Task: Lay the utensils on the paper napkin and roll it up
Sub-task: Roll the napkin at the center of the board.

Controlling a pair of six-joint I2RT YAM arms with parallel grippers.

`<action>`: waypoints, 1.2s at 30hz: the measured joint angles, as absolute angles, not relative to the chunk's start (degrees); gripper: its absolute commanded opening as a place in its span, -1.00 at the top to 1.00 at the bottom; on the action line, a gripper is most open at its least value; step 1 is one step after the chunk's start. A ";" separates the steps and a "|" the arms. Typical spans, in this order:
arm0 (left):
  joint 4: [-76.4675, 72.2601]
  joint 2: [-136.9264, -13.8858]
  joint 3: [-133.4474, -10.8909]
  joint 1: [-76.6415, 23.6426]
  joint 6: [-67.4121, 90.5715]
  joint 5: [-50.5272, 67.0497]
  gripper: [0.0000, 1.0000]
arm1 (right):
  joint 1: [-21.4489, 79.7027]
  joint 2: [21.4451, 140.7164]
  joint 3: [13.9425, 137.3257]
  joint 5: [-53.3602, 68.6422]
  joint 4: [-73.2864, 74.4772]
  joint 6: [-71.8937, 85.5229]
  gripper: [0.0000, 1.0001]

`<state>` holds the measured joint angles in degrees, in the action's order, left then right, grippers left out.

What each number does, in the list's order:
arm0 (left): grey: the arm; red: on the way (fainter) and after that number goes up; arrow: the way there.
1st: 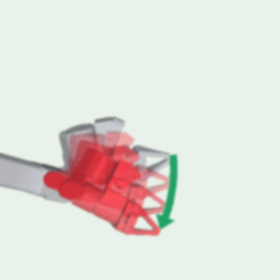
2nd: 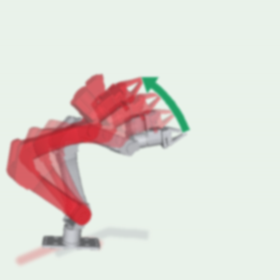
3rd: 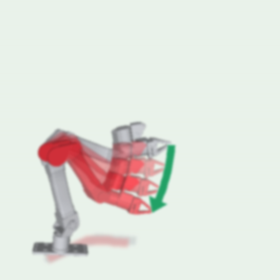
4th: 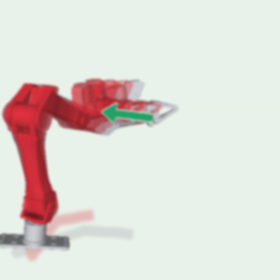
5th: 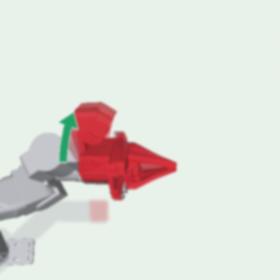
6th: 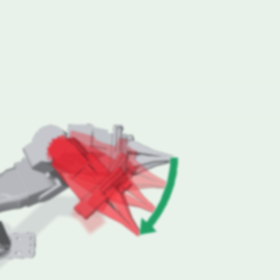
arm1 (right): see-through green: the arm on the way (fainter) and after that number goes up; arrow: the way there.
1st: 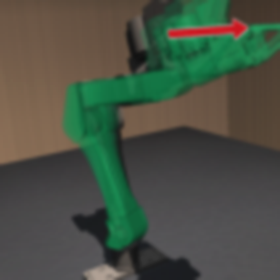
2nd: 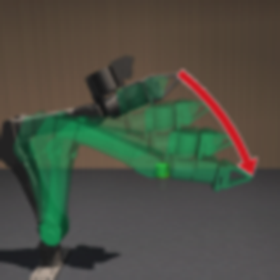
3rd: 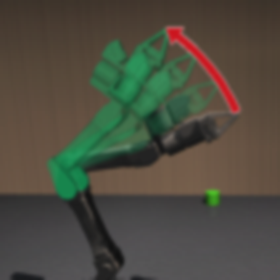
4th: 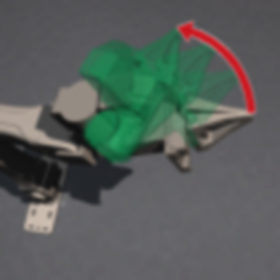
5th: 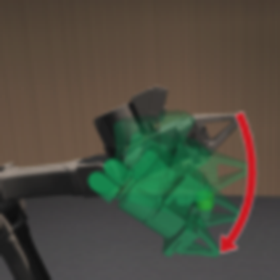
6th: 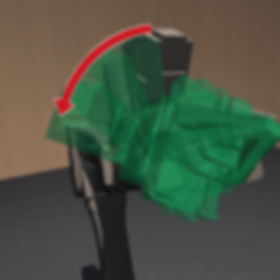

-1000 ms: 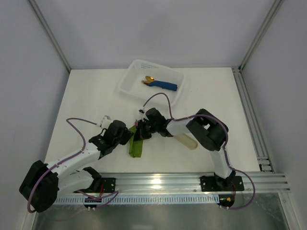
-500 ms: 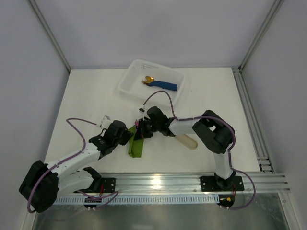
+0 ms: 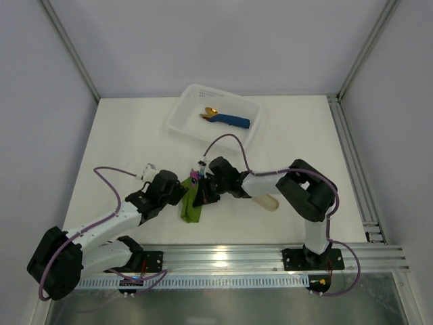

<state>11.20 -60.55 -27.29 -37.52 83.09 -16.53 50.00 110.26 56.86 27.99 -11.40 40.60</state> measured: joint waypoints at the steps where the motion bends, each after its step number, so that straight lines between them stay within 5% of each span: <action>1: 11.20 -60.55 -27.29 -37.52 83.09 -16.53 1.00 | 50.28 109.65 56.27 27.81 -11.29 40.58 0.93; 36: 11.57 -57.34 -26.65 -37.54 84.07 -15.62 1.00 | 55.33 111.81 55.51 25.69 -16.05 41.23 0.92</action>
